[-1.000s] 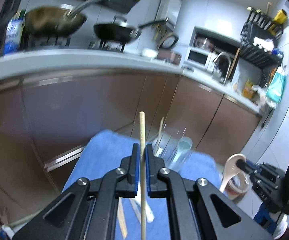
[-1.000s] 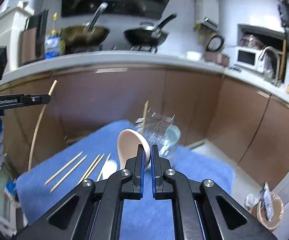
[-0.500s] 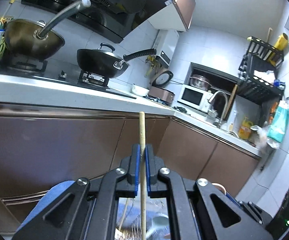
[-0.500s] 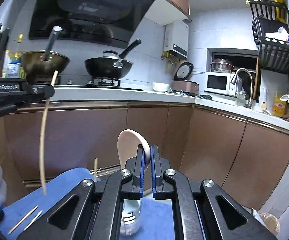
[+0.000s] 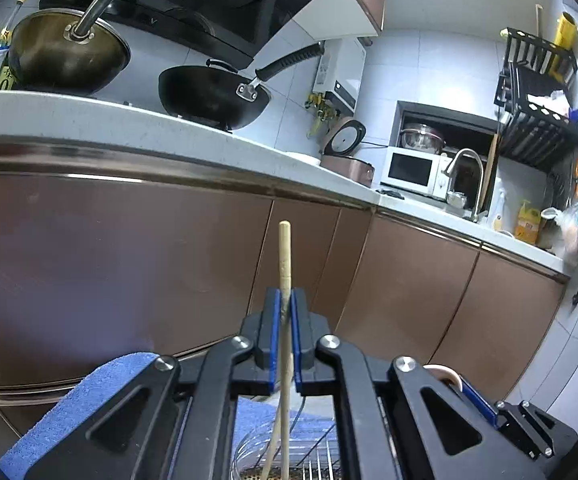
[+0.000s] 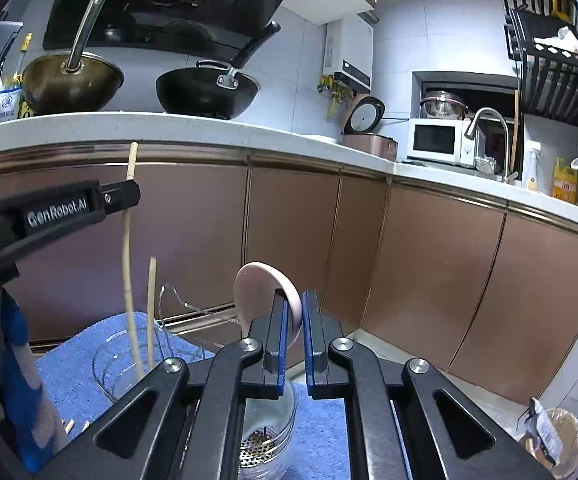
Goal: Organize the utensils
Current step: 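Open both tools to drop the chopstick and pink spoon into the holder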
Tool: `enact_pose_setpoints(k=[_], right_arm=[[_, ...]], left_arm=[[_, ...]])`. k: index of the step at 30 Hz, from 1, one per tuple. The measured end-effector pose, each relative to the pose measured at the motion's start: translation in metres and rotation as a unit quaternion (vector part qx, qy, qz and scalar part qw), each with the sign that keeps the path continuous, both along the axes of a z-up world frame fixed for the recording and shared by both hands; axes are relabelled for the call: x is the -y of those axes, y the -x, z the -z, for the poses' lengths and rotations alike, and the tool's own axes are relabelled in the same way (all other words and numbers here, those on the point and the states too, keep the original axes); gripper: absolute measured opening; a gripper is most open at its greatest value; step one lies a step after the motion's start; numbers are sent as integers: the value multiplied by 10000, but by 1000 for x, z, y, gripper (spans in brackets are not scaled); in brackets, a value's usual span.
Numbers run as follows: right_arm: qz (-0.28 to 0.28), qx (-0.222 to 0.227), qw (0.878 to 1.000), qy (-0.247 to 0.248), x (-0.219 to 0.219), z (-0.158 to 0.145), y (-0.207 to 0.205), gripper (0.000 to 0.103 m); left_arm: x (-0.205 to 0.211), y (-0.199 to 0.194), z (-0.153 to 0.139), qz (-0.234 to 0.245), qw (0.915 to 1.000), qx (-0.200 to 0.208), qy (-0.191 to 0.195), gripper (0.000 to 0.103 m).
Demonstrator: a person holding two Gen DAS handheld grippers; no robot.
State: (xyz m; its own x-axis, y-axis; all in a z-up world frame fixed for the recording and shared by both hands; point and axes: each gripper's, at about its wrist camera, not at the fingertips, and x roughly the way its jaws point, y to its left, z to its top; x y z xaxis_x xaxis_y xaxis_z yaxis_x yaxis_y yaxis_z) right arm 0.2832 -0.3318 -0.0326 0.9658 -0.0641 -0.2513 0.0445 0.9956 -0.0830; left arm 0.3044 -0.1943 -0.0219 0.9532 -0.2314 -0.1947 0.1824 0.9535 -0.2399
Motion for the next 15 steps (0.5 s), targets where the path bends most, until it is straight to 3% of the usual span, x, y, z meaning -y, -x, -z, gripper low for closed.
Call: enact_pose_setpoints(k=[2,6,15], right_arm=[[-80,-7,9999,-91,1,4,2,8],[-195,-57,9995,-237,3,7,11,23],[-142,-46,9991,-391,7,-8,43,26]], left_arm=[[-1,3,4,-23,10000,-8,-18,6],[-7,14,2,-1,10000,-43,25,7],[-25,53,-20,-50,9999,-25,-130,24]])
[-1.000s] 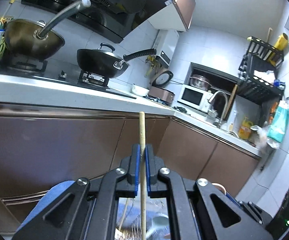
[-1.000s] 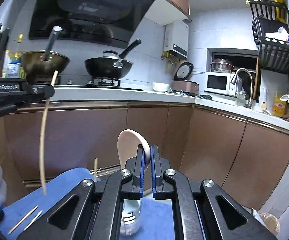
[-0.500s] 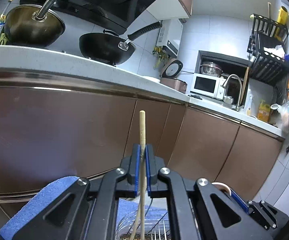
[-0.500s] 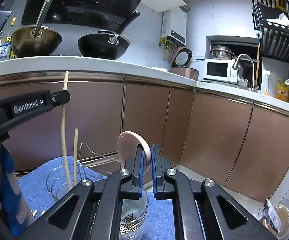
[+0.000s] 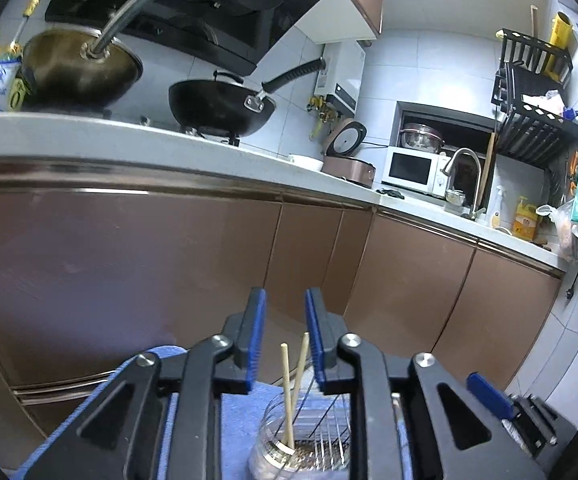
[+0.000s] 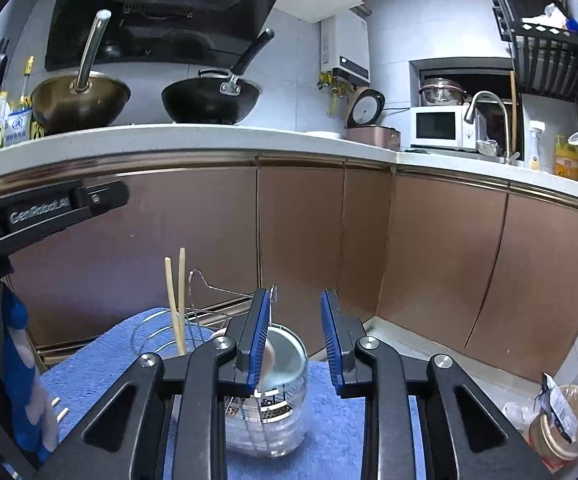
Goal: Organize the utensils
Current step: 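Open both tools to drop the chopstick and pink spoon into the holder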
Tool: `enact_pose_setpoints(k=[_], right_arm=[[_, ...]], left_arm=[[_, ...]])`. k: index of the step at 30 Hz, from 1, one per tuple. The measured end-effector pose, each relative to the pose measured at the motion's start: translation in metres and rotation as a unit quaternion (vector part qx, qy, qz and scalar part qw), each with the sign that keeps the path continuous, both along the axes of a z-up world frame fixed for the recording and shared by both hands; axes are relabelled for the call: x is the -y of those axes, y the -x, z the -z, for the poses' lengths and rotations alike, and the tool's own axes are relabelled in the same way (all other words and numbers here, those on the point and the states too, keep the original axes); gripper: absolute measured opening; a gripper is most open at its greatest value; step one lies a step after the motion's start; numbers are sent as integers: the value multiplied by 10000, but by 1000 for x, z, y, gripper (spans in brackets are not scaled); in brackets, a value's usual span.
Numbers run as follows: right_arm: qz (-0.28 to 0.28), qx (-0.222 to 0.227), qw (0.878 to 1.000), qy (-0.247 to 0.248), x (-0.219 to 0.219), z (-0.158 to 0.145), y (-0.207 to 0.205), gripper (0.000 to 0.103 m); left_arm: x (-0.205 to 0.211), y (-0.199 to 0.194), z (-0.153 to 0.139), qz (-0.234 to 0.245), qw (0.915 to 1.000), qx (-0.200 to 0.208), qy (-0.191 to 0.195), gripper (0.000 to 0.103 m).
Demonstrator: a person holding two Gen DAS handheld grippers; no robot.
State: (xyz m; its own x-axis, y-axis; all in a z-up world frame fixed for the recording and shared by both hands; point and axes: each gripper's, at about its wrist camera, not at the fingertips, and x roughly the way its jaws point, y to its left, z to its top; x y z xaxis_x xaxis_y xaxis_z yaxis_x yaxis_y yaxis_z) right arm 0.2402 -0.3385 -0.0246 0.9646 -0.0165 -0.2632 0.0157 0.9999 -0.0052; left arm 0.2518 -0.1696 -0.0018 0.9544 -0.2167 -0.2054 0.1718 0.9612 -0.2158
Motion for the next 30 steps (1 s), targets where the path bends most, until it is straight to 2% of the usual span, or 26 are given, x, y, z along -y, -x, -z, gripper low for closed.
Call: enact_pose_setpoints(k=[2,5,7,9,13,15,19,27,30], right_arm=[[20,11,10000,-29,1,-6,10,26],[35,45,9999,-98,3,-15,28,27],[27,68,9999,-118,3,-22,43,31],[19,103,9998,-140,3,-27,57,40],[-20,157,9996,-213,1,-37,86,47],[-53,178,9996,-223,-1,-42,99,56],[-175,219,9993,-257,-7,-50,129,63],[-210,243,9986,-415,-11,-57,179,87],[-198,285,9987,-384,-15,-59,196,93]], left_arm=[[-6,15,-6,-40,10000,-21,-59,33],[-15,35,-15,-124,9998,-33,-148,41],[-22,48,-21,-161,9996,-83,-216,46],[-30,65,-26,-191,9995,-96,-236,47],[-42,97,-35,-256,9991,-44,-329,52],[-47,113,-39,-280,9989,-25,-373,53],[-57,146,-45,-336,9984,27,-445,56],[-70,199,-53,-430,9972,130,-603,59],[-73,214,-54,-441,9970,124,-620,59]])
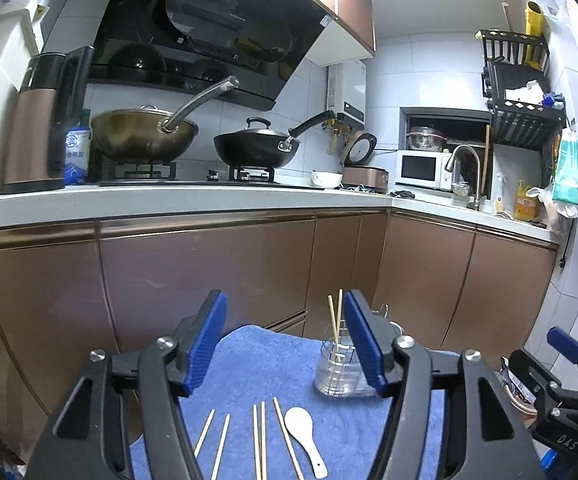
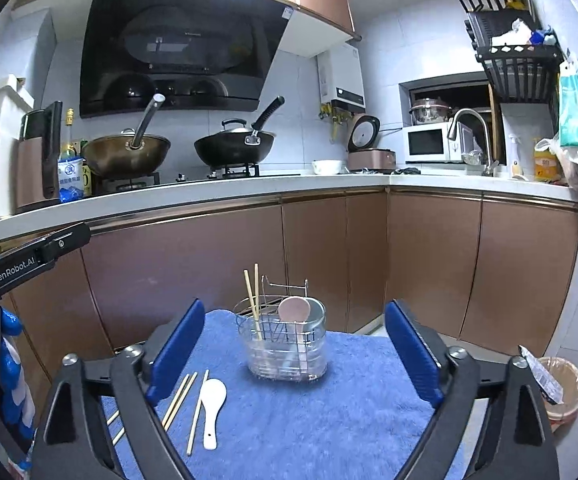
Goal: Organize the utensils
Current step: 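Open both tools to drop the chopstick and pink spoon into the holder, then move both tools back toward the remaining chopsticks and white spoon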
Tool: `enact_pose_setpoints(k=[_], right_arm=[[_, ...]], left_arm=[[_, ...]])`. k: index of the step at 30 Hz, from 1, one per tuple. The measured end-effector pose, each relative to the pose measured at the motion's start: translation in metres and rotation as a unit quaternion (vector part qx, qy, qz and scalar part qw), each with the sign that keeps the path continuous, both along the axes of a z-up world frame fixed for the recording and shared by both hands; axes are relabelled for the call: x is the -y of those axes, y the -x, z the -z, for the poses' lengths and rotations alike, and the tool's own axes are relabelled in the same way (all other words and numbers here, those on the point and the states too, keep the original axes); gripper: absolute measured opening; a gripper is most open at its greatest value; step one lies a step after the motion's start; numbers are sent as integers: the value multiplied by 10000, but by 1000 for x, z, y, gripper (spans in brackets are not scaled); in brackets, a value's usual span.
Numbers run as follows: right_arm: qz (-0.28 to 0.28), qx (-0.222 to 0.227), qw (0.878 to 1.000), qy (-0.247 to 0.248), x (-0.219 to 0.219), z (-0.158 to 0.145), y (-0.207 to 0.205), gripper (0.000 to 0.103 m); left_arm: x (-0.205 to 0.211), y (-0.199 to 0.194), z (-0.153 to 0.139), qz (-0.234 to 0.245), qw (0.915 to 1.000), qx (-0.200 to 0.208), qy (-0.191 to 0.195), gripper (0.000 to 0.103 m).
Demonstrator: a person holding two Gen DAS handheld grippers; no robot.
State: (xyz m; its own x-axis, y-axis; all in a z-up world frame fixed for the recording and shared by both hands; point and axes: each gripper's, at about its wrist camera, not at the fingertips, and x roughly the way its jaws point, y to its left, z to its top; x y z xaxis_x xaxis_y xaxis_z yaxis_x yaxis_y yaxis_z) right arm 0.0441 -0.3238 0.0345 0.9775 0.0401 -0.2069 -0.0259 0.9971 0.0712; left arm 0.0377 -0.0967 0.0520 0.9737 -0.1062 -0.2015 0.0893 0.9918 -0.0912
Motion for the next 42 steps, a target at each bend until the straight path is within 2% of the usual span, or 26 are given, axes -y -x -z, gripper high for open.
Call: enact_pose_setpoints(k=[5,27,31,37,42], right_arm=[[39,62,10000,65,-5,-2,22,103],[93,312,9994,-67,-14,-8,66,103],[85,385,9992,-110,-15,-12,74,103],[12,441,9989,-142,-14,-14,80,103],[17,419,9991,-106,-13,-13,81,103]], left_arm=[[-5,21,1,-17,10000,-13,-53,60],[-28,75,-10,-160,9994,266,-139,60],[-27,82,-14,-165,9991,324,-204,60],[-16,88,-15,-211,9973,359,-601,60],[-19,84,-14,-139,9983,220,-529,60]])
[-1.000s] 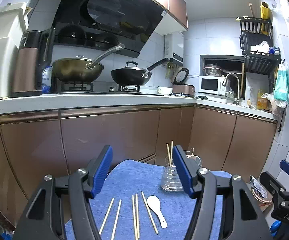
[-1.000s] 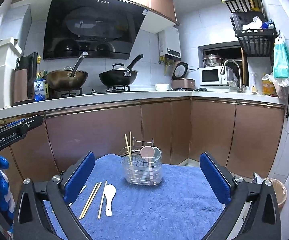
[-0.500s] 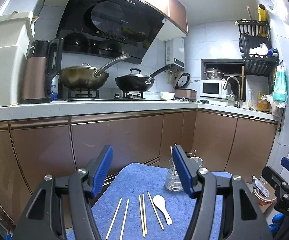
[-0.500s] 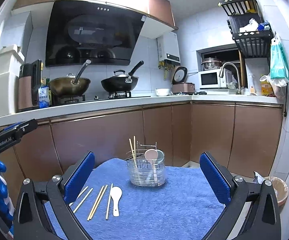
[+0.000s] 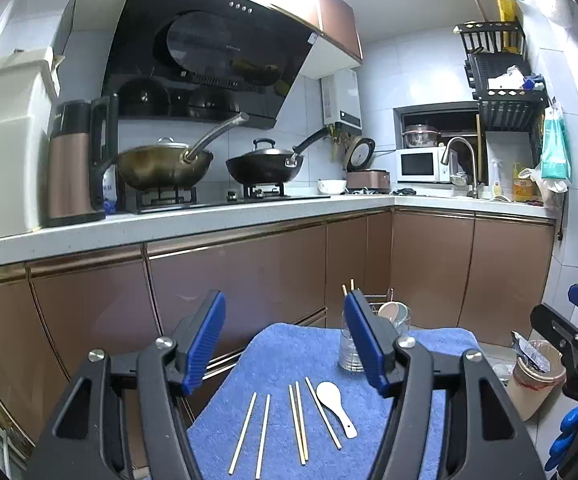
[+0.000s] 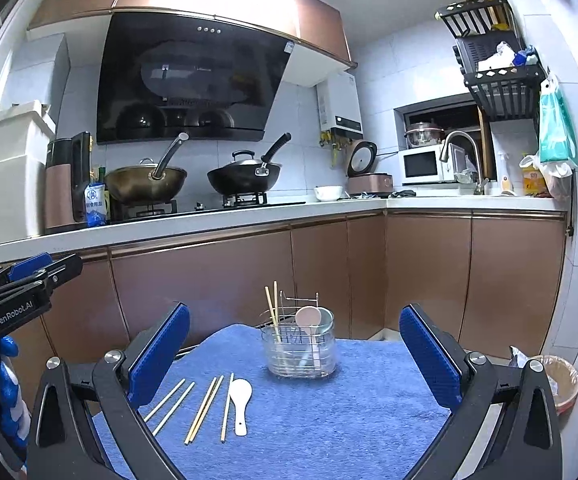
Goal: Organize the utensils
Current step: 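Move both tools back toward the remaining chopsticks and white spoon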
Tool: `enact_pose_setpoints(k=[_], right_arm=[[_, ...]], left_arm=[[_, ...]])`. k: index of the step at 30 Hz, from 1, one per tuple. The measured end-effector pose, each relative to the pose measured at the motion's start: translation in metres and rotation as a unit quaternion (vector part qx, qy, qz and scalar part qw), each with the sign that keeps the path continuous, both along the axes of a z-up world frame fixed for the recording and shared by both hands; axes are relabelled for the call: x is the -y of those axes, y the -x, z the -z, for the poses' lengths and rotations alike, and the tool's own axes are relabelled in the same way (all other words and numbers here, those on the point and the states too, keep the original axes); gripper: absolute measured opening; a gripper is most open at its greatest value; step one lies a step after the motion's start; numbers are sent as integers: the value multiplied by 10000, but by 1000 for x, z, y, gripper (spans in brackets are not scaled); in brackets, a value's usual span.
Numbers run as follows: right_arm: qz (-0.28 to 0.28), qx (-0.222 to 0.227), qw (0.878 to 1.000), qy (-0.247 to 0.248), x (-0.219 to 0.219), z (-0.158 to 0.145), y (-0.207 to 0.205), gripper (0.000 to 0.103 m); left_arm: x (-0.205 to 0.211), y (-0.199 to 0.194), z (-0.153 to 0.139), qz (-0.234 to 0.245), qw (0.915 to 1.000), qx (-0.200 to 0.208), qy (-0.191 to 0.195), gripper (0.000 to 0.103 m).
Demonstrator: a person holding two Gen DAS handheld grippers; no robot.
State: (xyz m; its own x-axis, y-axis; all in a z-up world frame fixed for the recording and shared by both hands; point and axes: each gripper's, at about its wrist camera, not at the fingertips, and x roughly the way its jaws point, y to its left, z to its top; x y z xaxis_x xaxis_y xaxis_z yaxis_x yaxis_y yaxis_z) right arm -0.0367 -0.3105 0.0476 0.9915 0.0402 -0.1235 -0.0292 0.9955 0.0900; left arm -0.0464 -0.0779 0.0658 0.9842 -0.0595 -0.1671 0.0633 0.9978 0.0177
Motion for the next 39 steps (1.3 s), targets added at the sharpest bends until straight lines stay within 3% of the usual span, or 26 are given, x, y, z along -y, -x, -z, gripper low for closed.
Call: enact_pose_setpoints(k=[13,19,26,30,32,39], right_arm=[[-110,-386,9992,-83,9,17,-31,103],[-308,-939,9951,-78,9,41,-67,97],[-647,-1613,9847,-117,4,78,-114,81],[-876,-1981,9761,-170,1,101,-140,73],[-1007,-2192,9703,-203,-2,112,-154,70],[-1545,-2928,9430,-333,-13,153,-204,54]], left_arm=[[-34,-47,30,-71,9964,-770,332,60],[-47,-95,63,307,9833,-1701,574,60],[-43,-167,117,819,9447,-3058,850,57],[-36,-207,145,968,9208,-3659,943,46],[-29,-231,162,1054,9046,-4013,973,41],[-13,-296,206,997,8688,-4752,973,29]])
